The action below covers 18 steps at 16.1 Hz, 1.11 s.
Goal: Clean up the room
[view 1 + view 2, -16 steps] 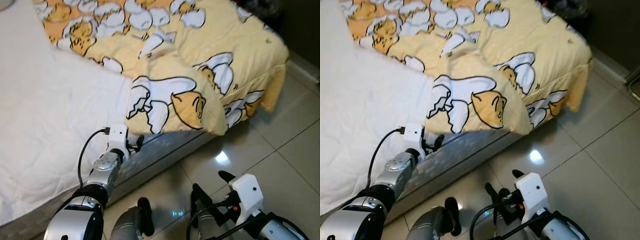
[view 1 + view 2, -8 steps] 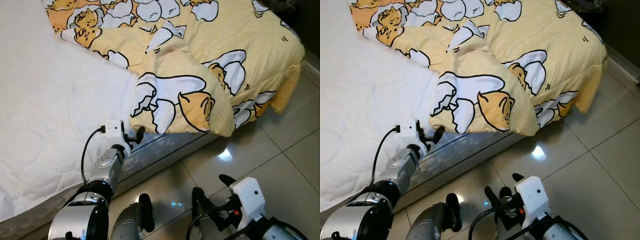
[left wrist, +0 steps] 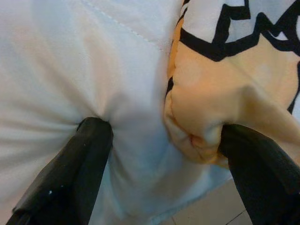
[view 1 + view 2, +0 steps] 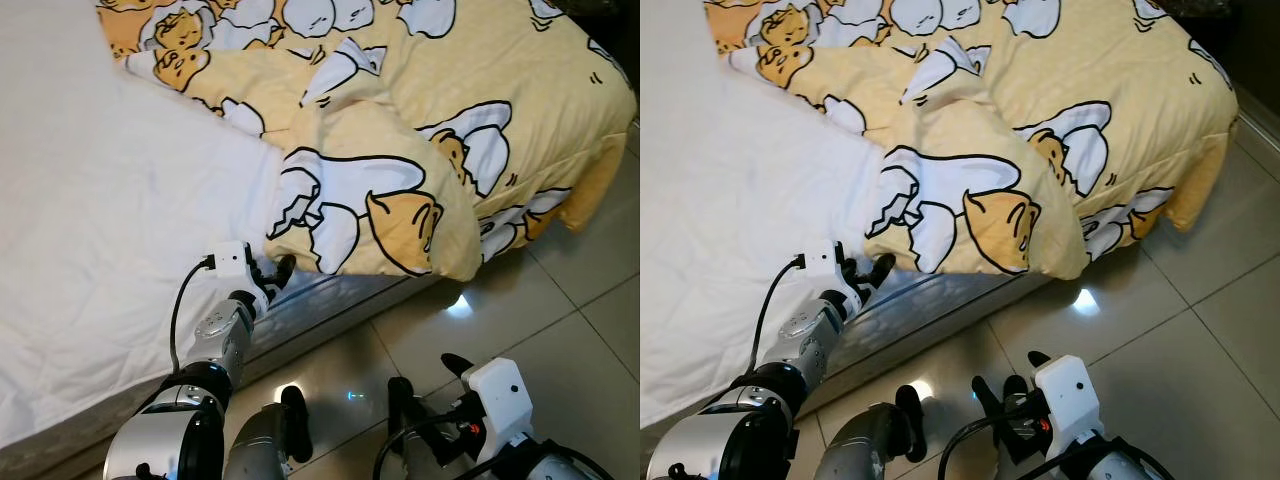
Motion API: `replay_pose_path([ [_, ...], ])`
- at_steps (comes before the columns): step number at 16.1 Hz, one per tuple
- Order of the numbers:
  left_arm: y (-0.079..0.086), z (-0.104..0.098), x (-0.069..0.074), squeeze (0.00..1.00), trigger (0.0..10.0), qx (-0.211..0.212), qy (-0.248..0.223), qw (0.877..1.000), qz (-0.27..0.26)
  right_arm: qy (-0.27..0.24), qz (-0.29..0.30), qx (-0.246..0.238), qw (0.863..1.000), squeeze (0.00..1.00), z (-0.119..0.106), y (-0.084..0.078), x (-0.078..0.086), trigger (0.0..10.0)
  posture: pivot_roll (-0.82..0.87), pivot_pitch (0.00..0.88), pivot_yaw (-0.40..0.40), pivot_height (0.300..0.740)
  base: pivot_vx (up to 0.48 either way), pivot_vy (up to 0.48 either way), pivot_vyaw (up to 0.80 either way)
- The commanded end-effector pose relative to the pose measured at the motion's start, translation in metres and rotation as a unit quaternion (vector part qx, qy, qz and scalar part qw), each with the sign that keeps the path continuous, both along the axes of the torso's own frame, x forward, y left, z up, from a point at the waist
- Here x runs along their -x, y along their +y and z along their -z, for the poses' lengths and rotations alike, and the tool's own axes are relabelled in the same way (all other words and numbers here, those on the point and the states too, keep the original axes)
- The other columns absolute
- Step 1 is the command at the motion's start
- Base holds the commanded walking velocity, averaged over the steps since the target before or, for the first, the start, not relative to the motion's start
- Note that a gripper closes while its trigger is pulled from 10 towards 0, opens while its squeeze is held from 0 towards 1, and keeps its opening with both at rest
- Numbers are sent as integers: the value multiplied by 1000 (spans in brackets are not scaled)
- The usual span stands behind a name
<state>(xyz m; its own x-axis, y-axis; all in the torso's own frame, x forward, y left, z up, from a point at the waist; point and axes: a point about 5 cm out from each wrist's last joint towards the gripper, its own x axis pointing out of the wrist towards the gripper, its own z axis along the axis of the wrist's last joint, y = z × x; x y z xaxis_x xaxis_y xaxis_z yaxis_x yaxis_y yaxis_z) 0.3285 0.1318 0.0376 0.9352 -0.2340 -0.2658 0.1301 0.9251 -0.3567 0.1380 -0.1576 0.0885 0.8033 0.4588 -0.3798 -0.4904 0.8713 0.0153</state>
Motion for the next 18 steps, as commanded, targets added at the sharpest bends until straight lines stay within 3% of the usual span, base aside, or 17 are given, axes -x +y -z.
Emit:
replay_pose_path([
  [1,-7,-2,-1,0,0,7,-8,1000,18,10,-2,-11,1000,0,1,4,4,10000,-347,338,153,740,0,0,0],
  [3,-17,-3,1,0,0,24,-18,999,37,13,1,-12,1000,0,2,5,5,10000,-341,336,163,740,0,0,0],
  [10,-28,11,18,0,0,40,-8,997,58,16,1,-18,1000,0,6,11,3,10000,-314,332,178,740,0,0,0],
  [11,-26,15,21,0,0,28,-1,998,57,15,0,-17,1000,0,7,11,2,10000,-311,325,181,740,0,0,0],
  [12,-19,24,28,0,0,-25,13,998,57,15,0,-17,1000,0,8,11,0,10000,-305,316,184,740,0,0,0],
  [13,-15,28,31,0,6706,-60,21,996,58,16,0,-17,1000,0,8,11,0,10000,-305,316,184,740,0,0,0],
  [14,-10,31,35,0,10000,-104,18,993,61,15,-1,-17,1000,0,9,12,-1,10000,-304,311,185,740,0,0,0],
  [15,-7,31,35,0,10000,-117,12,991,59,15,-1,-18,1000,0,9,12,-1,10000,-302,307,186,740,0,0,0],
  [16,-3,28,35,667,10000,-126,-2,991,51,14,-2,-18,1000,0,9,12,-2,10000,-302,307,186,740,0,0,0],
  [17,0,25,34,1000,10000,-132,-16,990,46,14,-2,-18,1000,0,9,12,-2,10000,-300,301,187,740,0,0,0],
  [18,4,18,31,1000,10000,-140,-45,988,38,14,-1,-17,1000,0,10,12,-2,10000,-300,291,187,740,0,0,0],
])
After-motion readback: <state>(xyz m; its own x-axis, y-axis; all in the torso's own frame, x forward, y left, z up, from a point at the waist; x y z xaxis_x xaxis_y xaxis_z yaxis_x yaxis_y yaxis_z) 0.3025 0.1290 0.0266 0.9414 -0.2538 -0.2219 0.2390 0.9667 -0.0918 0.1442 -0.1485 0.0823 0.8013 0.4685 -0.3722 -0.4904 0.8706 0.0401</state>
